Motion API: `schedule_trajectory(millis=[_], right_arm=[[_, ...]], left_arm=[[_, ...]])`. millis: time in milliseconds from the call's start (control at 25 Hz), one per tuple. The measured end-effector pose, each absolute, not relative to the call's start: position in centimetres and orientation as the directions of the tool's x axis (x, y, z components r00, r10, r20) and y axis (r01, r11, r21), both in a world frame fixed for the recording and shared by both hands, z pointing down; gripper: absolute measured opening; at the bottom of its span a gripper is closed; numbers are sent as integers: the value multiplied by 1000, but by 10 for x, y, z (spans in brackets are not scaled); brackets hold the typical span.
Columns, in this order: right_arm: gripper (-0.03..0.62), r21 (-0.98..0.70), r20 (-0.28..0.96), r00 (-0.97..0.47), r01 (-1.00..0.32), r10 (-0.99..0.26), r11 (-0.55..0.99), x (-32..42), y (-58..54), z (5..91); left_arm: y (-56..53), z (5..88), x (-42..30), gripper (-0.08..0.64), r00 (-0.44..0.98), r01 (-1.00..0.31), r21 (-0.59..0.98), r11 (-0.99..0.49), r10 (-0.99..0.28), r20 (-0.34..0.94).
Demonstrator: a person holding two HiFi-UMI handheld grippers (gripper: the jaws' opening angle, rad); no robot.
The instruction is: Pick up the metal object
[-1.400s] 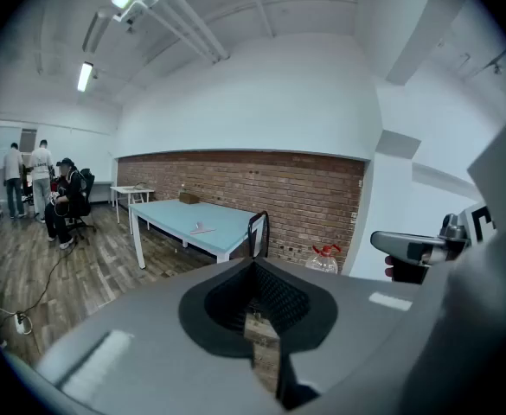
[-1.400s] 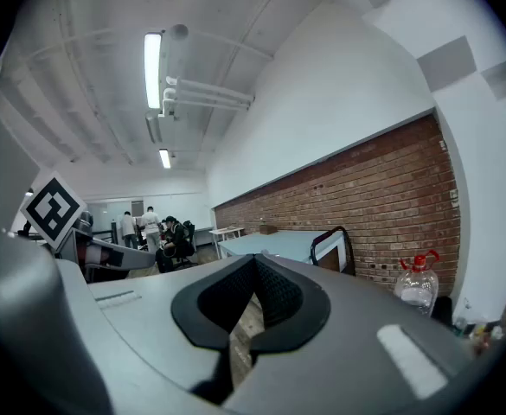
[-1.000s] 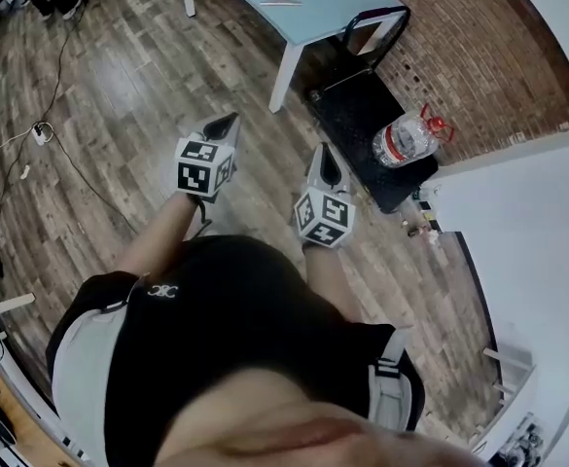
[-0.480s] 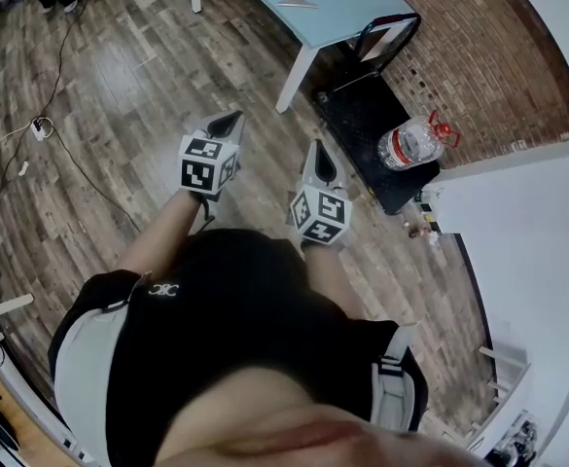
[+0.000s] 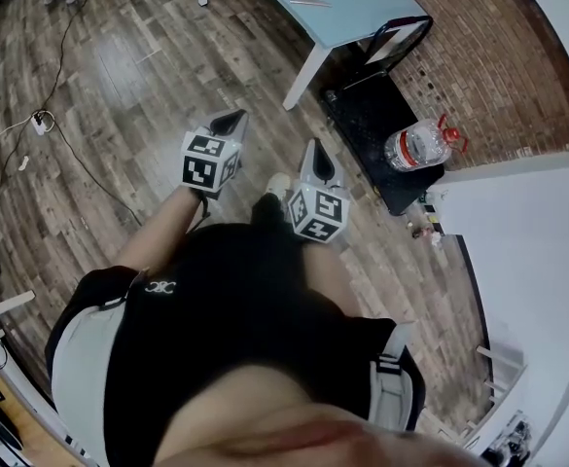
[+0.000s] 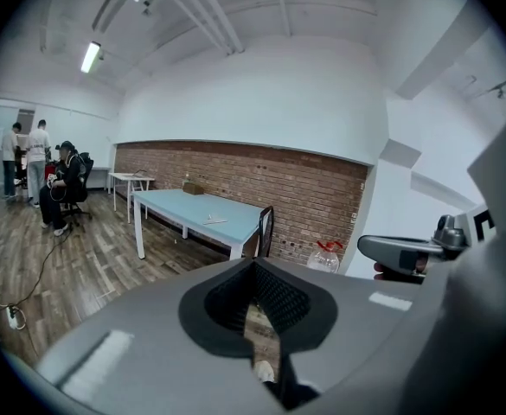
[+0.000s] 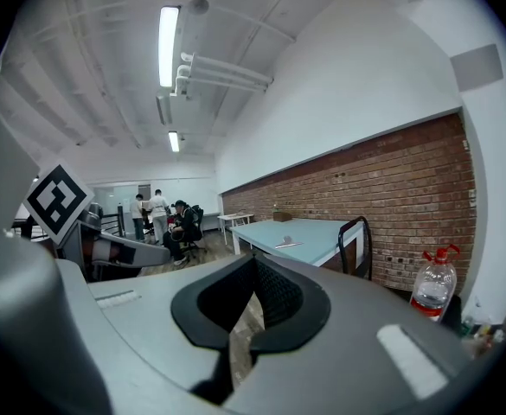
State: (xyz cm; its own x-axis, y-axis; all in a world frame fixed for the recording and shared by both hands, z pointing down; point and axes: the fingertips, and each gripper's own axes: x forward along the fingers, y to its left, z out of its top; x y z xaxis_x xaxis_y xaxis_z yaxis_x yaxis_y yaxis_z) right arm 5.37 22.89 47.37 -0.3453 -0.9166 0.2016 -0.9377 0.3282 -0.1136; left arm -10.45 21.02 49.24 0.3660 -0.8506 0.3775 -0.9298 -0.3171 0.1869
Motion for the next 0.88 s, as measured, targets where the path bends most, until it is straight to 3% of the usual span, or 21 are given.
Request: schedule_trajectory(millis=[880], right_arm=[[14, -173, 211, -413, -908, -886, 382, 69, 3, 486]], left_arm=[[10, 506, -93, 0, 287, -958, 141, -250, -840, 461]])
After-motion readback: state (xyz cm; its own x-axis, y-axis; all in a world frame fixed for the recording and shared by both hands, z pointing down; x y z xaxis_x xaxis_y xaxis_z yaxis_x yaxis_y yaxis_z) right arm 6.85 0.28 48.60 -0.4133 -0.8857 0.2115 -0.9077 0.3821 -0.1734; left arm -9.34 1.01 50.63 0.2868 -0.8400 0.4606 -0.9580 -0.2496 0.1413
